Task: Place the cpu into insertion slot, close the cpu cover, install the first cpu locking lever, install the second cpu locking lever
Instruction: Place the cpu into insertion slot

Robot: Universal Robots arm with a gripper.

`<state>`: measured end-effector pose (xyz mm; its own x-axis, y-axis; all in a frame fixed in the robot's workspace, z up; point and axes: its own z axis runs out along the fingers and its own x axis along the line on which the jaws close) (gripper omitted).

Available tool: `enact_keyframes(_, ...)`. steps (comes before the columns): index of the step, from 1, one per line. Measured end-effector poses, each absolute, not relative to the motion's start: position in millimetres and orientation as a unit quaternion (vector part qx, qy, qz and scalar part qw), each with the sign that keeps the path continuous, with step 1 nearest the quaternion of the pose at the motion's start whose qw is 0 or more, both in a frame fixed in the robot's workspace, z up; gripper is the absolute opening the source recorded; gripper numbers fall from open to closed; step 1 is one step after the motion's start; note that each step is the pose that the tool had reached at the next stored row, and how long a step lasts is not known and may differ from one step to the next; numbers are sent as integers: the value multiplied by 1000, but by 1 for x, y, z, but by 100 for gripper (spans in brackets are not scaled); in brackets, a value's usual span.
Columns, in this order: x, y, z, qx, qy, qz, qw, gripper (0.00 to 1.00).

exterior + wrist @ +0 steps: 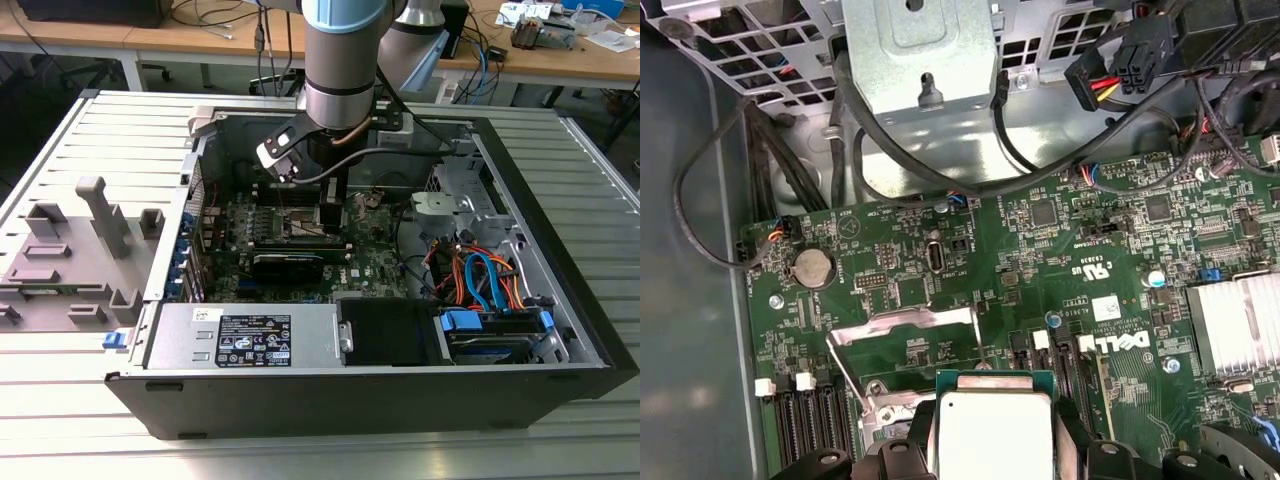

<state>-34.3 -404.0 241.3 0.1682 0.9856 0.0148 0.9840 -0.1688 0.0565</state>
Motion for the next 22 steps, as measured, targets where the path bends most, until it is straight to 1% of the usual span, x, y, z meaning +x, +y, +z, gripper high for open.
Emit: enact_keyframes(22, -34, -404, 241, 772, 635, 24, 17, 55)
